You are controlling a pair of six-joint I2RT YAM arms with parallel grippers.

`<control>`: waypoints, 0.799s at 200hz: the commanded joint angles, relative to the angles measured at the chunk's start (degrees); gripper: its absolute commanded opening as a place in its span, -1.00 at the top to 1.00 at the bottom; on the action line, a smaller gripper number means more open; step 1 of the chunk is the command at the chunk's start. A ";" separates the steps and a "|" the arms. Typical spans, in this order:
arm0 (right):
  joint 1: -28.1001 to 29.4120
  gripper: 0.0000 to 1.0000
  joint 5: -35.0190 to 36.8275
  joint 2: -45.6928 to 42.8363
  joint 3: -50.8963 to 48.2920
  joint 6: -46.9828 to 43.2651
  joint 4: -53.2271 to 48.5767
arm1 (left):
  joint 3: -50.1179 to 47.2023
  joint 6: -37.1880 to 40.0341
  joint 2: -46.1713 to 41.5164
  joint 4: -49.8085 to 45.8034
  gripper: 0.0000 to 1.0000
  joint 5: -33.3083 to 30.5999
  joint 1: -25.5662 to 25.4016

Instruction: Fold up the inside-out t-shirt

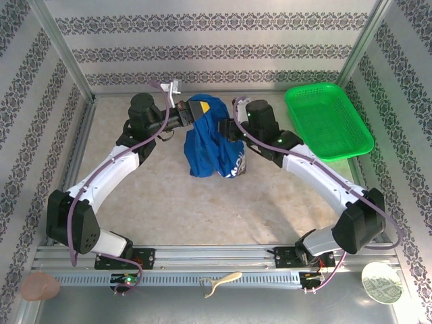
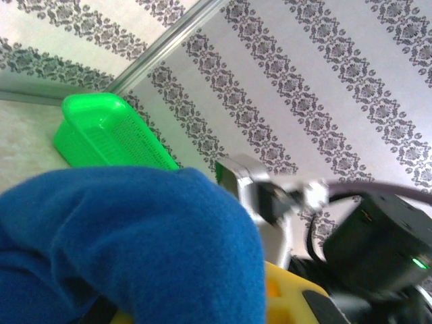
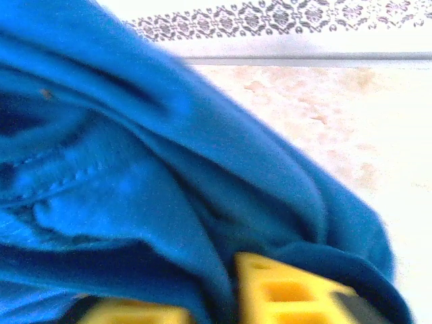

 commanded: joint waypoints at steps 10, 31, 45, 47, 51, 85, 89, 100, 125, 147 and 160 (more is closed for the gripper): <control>-5.16 1.00 -13.52 -2.74 3.05 0.26 1.98 | -1.13 -0.68 -2.32 1.36 1.00 2.48 0.48; -8.55 1.00 -32.92 -7.38 2.48 0.92 4.95 | -1.02 -0.78 -1.89 -3.58 1.00 -0.78 4.54; -9.93 1.00 -43.25 -10.61 2.17 4.62 9.82 | -0.09 0.32 -0.17 -7.47 1.00 -3.44 7.89; -10.00 1.00 -44.65 -10.97 2.24 5.24 10.86 | 0.14 0.41 0.19 -8.04 1.00 -3.76 8.32; -10.22 1.00 -47.28 -11.61 2.26 6.82 12.93 | 0.62 0.74 1.05 -8.65 1.00 -4.22 9.12; -10.89 1.00 -52.64 -11.11 5.09 15.93 23.20 | 4.94 3.31 6.33 -10.58 0.09 -3.73 11.02; -11.10 1.00 -52.11 -10.80 5.36 15.93 22.86 | 4.70 3.03 5.84 -10.15 0.00 -3.72 10.96; -12.01 1.00 -50.31 -10.11 5.28 16.28 22.84 | 2.05 2.22 3.32 -7.86 -0.26 -4.37 10.78; -13.42 1.00 -48.78 -8.25 4.13 17.79 24.02 | -4.34 3.65 -6.31 -8.23 -0.52 -8.70 9.03; -13.43 1.00 -49.12 -7.27 3.76 18.80 25.19 | -6.30 9.38 -12.84 -14.71 -0.64 -15.13 3.37; -13.41 1.00 -49.66 -6.92 4.00 19.33 25.71 | -6.61 11.15 -13.59 -17.31 -0.66 -18.01 0.46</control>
